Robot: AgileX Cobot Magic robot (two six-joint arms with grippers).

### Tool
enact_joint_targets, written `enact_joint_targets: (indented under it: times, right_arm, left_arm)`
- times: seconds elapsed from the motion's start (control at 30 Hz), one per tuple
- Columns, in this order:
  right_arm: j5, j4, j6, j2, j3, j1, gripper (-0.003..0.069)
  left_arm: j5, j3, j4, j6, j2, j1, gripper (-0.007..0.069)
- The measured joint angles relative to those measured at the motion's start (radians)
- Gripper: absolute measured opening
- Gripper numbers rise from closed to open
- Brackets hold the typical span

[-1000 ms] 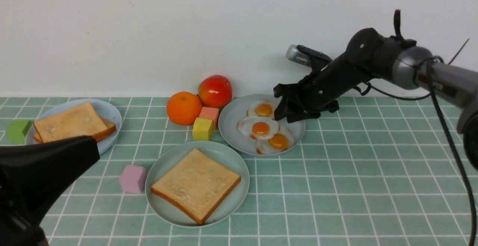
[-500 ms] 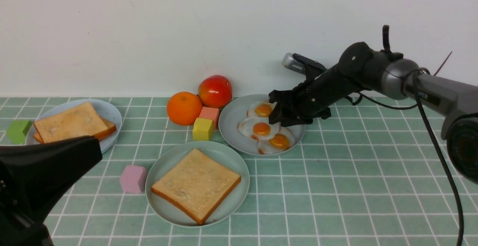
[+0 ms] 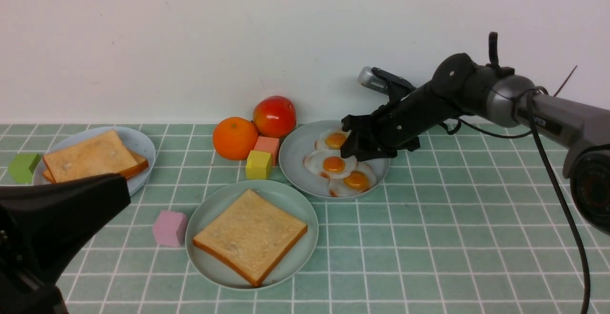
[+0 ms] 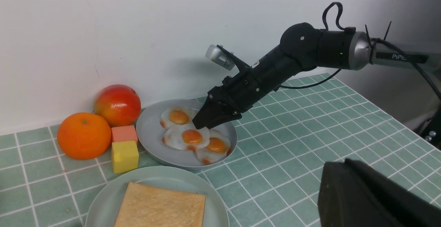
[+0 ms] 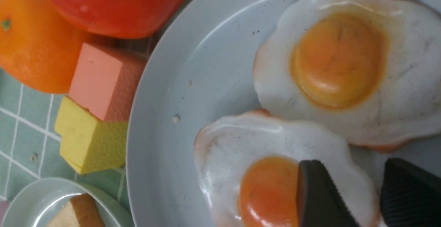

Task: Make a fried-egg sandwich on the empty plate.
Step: Use the right arm to grab a fried egg

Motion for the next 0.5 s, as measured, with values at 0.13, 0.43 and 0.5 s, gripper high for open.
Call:
enact_joint_targets:
  times: [0.13,0.43,0.5]
  right_arm:
    - [0.004,0.000,-0.004,0.000,0.000,0.000,0.0286]
    - [0.011,0.000,-0.008,0.000,0.000,0.000,0.0284]
    - [0.011,0.000,-0.009,0.000,0.000,0.000,0.0282]
  left_arm:
    - [0.008,0.000,0.000,0.000,0.000,0.000,-0.0013]
    - [0.021,0.000,0.000,-0.003,0.000,0.000,-0.0013]
    - [0.021,0.000,0.000,-0.003,0.000,0.000,-0.0013]
